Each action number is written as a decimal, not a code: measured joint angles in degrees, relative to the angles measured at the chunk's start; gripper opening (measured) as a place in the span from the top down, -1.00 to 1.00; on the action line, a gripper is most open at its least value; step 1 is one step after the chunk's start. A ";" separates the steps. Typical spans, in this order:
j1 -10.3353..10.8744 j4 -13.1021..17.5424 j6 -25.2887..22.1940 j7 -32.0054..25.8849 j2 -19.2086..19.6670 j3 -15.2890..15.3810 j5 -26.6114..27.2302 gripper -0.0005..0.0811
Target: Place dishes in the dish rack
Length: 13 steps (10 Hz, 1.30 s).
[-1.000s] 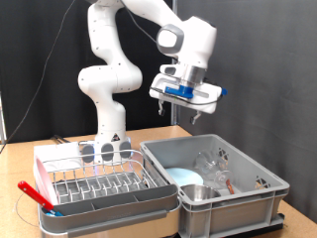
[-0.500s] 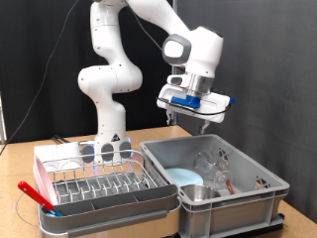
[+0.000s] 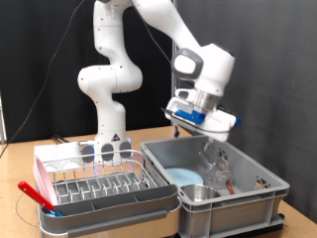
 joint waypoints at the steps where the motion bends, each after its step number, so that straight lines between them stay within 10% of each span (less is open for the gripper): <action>1: -0.16 2.23 0.00 2.96 3.43 0.35 -1.97 -0.99; 4: -0.16 2.80 -3.00 -0.47 3.37 0.21 2.89 -0.99; 7: -0.22 11.03 -14.30 -0.83 10.05 0.06 6.65 -0.99; 13: -0.23 10.38 -9.88 1.83 12.45 -0.09 6.39 -0.99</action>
